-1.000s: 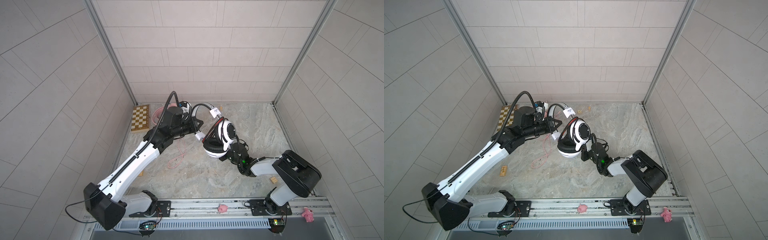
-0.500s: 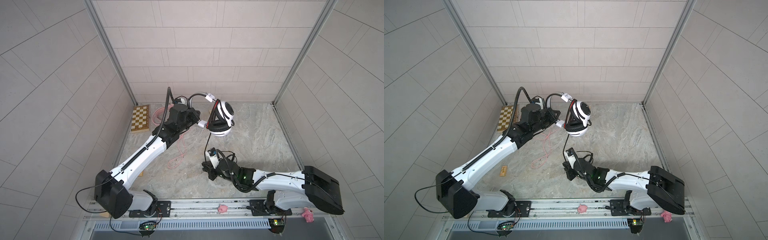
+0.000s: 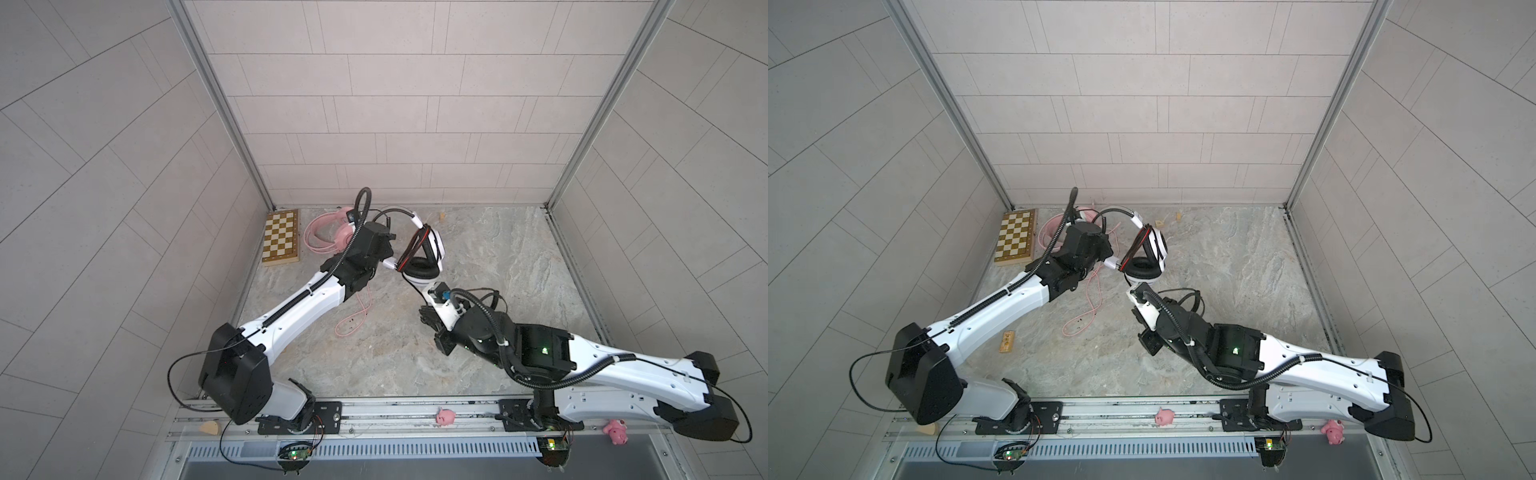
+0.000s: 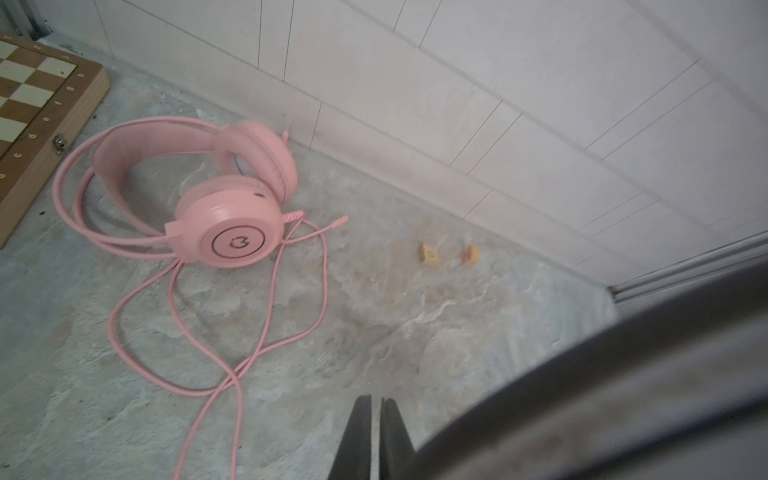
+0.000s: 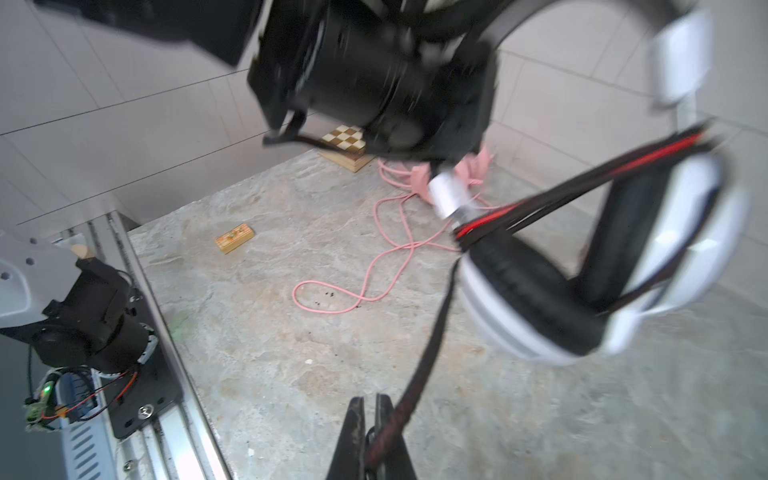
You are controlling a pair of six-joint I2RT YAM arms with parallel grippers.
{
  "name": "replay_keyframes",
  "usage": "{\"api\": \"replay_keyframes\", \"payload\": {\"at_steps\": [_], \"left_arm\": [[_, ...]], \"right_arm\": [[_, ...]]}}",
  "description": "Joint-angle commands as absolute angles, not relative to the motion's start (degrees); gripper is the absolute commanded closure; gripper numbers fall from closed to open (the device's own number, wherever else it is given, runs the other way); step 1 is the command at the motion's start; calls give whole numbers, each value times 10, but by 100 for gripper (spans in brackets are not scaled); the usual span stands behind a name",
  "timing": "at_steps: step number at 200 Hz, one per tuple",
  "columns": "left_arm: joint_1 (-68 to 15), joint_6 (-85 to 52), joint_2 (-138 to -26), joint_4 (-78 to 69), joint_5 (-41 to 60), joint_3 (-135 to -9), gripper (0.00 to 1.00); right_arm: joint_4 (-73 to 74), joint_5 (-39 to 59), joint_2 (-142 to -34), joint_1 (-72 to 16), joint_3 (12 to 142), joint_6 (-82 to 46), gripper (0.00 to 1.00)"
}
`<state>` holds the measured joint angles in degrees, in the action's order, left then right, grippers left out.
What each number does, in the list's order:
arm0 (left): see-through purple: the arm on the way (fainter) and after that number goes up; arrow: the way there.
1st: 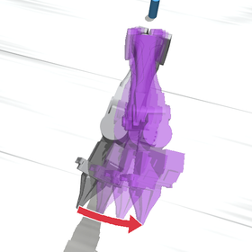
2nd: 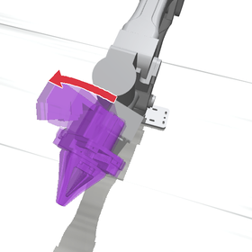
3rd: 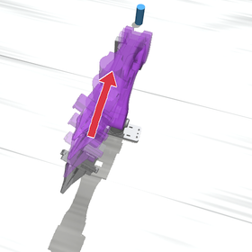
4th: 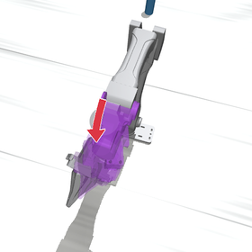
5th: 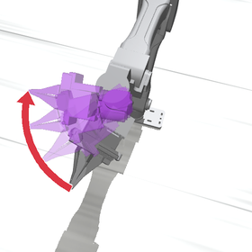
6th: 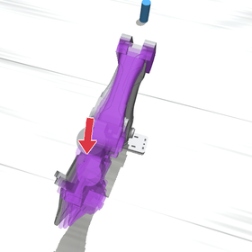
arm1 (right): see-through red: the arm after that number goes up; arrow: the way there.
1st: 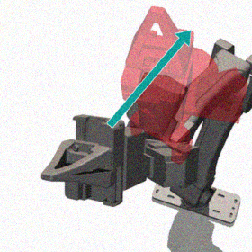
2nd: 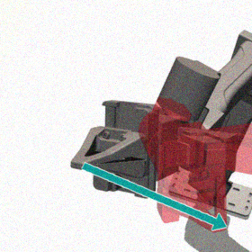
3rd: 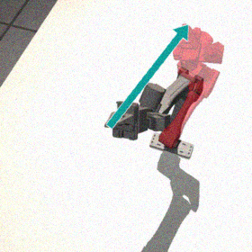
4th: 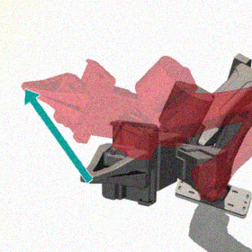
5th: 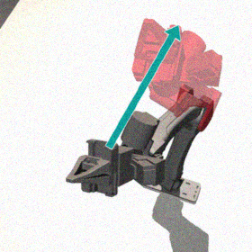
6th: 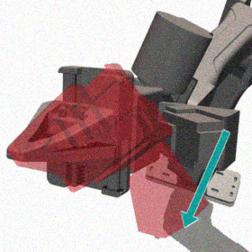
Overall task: Wrap the headphones
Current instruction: 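Lift the black cable with the right gripper up over the white headset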
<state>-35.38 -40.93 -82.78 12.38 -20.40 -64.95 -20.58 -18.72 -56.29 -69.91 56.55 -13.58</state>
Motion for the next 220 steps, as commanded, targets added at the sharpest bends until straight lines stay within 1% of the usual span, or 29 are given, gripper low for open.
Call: {"api": "replay_keyframes", "payload": {"at_steps": [1,20,66,80,102,119,135,149,177,220], "left_arm": [[-370,-352,-823,117,-225,-639,100],[-378,-328,-828,142,-201,-638,100],[-385,-257,-805,191,-67,-633,100],[-385,-234,-792,202,-22,-629,100],[-382,-213,-777,225,65,-633,100],[-377,-226,-767,226,134,-631,100],[-367,-245,-756,199,219,-622,100],[-363,-257,-749,177,271,-615,100],[-353,-291,-734,130,329,-605,100],[-344,-358,-717,0,348,-569,100]], "right_arm": [[-306,-237,-539,-676,606,-85,99],[-332,-247,-530,-643,625,-62,99],[-367,-266,-524,-533,627,-19,98],[-357,-254,-521,-501,616,-13,98],[-323,-172,-519,-445,598,-27,98],[-305,-101,-531,-412,587,-43,98],[-291,-64,-544,-392,578,-53,97],[-278,-36,-548,-379,571,-62,96],[-252,34,-542,-346,555,-85,95],[-191,170,-537,-293,505,-140,90]]}}
